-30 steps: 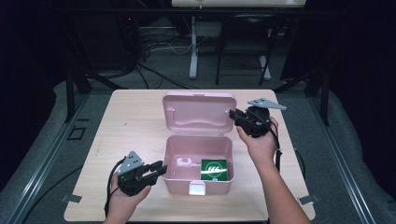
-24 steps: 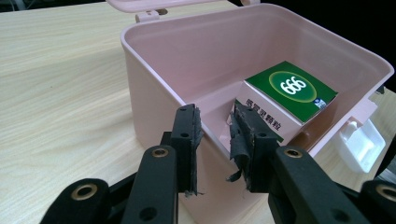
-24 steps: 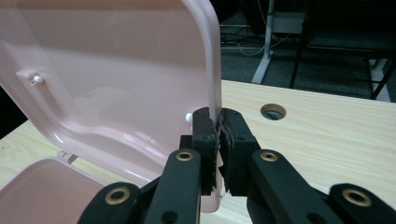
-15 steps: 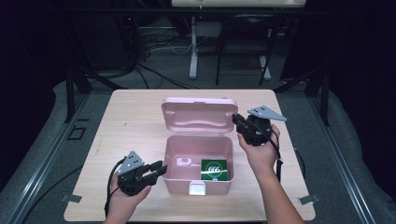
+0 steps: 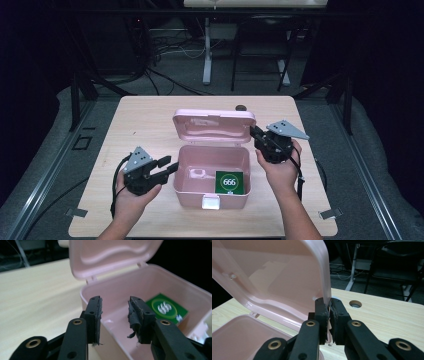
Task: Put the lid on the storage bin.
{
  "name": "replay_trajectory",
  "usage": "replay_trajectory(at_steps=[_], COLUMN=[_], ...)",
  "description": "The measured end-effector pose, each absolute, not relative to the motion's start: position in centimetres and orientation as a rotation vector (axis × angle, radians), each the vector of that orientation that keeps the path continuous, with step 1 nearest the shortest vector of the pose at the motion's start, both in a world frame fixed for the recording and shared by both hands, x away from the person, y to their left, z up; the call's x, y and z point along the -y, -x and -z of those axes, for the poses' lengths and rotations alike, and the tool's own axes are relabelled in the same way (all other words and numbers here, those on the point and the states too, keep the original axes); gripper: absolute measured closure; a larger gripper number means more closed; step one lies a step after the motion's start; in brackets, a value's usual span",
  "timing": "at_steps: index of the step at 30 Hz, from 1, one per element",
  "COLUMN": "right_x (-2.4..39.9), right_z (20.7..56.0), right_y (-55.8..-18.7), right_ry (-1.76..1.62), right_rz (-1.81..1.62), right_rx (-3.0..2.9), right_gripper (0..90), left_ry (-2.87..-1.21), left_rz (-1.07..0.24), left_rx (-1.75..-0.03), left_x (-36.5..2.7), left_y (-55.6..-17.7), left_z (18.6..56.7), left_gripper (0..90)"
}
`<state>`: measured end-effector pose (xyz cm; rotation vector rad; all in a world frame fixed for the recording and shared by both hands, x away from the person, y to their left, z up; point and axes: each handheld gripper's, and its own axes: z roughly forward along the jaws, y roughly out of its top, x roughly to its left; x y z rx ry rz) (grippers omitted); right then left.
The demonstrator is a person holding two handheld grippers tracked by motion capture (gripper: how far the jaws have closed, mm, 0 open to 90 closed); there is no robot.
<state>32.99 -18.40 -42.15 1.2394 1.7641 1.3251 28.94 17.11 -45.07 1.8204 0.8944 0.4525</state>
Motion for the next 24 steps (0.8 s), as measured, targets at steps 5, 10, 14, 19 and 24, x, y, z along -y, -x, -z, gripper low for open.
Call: replay_trajectory(at_steps=[5, 10, 14, 19, 24], right_x=[18.4, 18.5, 18.7, 18.7, 18.6], right_z=[42.3, 42.3, 42.4, 42.4, 42.5], right_y=[-32.8, -32.6, -32.6, -32.5, -32.6], right_ry=[-1.221, -1.219, -1.219, -1.218, -1.221], right_rz=[-1.341, -1.342, -1.357, -1.357, -1.369], right_rx=[-1.760, -1.771, -1.769, -1.771, -1.759], right_gripper=[84.4, 84.1, 83.7, 83.5, 83.5], left_ry=[-1.792, -1.761, -1.759, -1.744, -1.718], left_rz=[-0.489, -0.534, -0.572, -0.577, -0.592], left_rx=[-0.912, -0.937, -0.936, -0.936, -0.928], left_x=[-16.9, -16.5, -15.9, -15.6, -15.5], left_y=[-30.7, -32.5, -33.6, -34.5, -34.8], left_z=[43.3, 41.8, 41.0, 40.5, 39.9], left_gripper=[55.7, 53.8, 53.9, 58.0, 66.8])
